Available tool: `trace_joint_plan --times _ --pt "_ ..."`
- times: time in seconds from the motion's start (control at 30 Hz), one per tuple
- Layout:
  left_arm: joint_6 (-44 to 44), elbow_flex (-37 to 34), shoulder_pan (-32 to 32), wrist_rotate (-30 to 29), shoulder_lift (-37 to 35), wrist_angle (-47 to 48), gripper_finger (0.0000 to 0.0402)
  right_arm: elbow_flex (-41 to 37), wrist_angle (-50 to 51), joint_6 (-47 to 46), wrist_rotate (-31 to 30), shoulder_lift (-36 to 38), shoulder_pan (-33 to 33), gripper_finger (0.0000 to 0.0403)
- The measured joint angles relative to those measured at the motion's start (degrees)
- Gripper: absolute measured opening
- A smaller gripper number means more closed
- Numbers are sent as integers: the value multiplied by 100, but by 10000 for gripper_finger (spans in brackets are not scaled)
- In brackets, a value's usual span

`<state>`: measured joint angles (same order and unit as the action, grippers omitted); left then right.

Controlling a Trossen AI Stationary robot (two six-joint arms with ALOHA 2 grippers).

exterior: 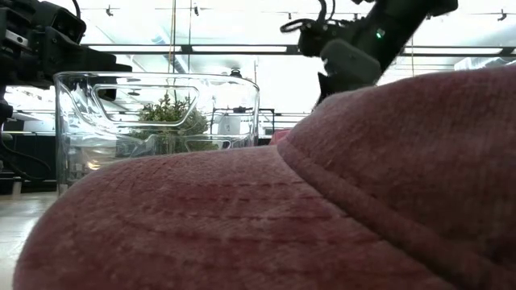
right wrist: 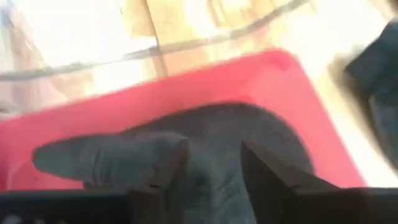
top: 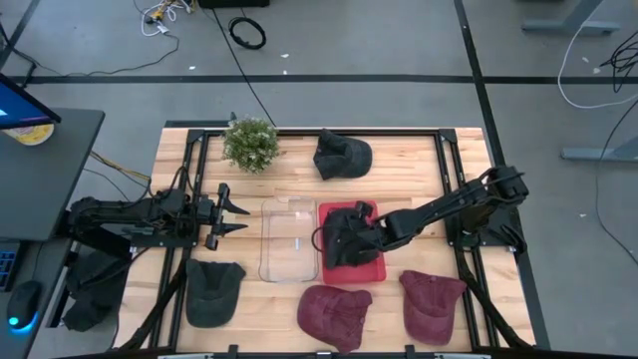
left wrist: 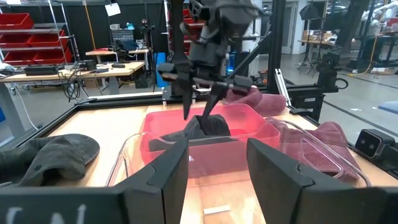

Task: Pick & Place hat
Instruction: Put the top black cap into the red bin

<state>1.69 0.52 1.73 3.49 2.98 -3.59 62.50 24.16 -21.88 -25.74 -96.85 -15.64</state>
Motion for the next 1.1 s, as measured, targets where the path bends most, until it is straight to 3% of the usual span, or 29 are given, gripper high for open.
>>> trace_joint_plan --times 0.3,0.57,0.83,1.1 --pt "-1 0 0 0 -2 -1 167 46 103 577 -38 538 478 229" --pt "0 1 -1 0 0 -1 167 49 270 1157 -80 589 1242 233" --pt "0 1 -1 0 -2 1 167 -99 234 2819 -2 589 1996 233" --pt "0 -1 -1 0 -2 -1 167 -150 -94 4278 872 589 2858 233"
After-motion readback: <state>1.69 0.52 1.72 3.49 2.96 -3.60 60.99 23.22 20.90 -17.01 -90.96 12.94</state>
